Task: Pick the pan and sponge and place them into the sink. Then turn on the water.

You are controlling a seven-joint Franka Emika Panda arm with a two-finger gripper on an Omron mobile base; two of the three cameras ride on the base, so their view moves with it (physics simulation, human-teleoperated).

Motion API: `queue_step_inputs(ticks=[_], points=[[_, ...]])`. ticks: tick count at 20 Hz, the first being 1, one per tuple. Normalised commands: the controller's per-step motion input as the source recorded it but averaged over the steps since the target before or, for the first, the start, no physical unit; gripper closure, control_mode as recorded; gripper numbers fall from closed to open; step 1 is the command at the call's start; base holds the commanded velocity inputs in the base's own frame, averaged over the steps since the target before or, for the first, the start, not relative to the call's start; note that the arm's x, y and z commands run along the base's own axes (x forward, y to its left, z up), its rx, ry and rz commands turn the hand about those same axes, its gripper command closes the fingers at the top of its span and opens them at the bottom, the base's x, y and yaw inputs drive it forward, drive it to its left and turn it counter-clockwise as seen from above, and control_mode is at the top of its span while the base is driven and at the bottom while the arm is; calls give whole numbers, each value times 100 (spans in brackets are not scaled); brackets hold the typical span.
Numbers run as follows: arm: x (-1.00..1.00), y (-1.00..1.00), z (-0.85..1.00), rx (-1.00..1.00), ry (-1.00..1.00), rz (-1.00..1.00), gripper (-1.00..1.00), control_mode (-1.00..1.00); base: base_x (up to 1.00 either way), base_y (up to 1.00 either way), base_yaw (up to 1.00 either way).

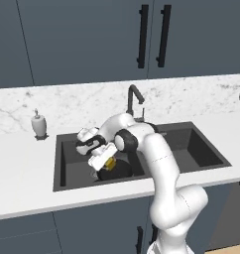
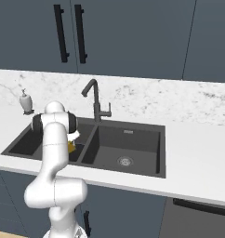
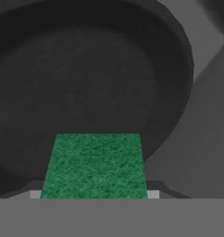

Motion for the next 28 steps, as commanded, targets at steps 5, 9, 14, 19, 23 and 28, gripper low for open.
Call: queue_step_inputs(ticks=[5, 9, 14, 19, 23, 28], points=[[0, -8, -48, 0, -1, 0, 100, -100, 0, 0, 0], [4, 0, -36, 0, -8, 0, 100, -100, 0, 0, 0], [14, 0, -40, 0, -13, 0, 100, -100, 0, 0, 0], [19, 0, -55, 0, -18, 1, 100, -100, 0, 0, 0], [33, 0, -64, 0, -17, 2, 100, -100, 0, 0, 0], [38, 0, -67, 0, -14, 2, 100, -100, 0, 0, 0]])
